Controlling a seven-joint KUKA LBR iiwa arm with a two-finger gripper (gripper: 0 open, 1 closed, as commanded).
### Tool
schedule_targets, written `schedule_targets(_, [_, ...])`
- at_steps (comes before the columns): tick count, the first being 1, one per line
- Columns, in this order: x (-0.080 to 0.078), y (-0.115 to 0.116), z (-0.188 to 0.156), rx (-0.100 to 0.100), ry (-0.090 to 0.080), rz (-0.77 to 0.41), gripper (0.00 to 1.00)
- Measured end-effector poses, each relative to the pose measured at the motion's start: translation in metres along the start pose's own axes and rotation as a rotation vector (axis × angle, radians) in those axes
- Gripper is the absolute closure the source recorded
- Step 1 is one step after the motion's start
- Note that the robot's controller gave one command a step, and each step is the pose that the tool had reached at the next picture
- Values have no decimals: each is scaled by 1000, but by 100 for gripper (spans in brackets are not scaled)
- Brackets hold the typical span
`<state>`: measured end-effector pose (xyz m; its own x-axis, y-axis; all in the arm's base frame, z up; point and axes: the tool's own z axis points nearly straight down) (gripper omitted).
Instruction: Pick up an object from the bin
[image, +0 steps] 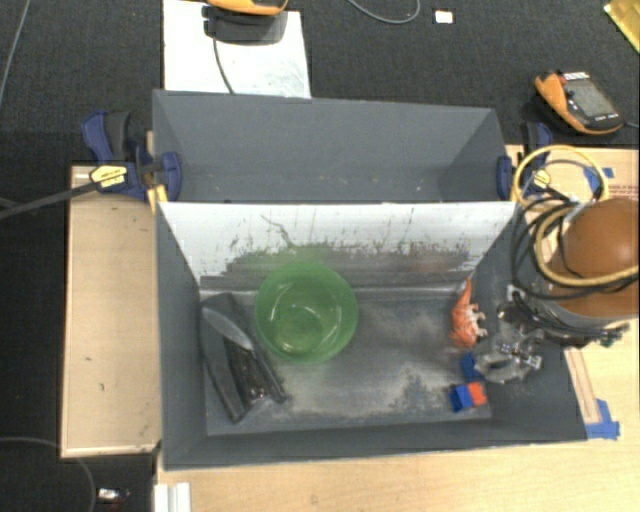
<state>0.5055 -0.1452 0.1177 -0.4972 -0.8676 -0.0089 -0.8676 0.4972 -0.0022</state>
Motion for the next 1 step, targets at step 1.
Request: schedule_targets(1, [-1,-1,-13,4,-2,5,100])
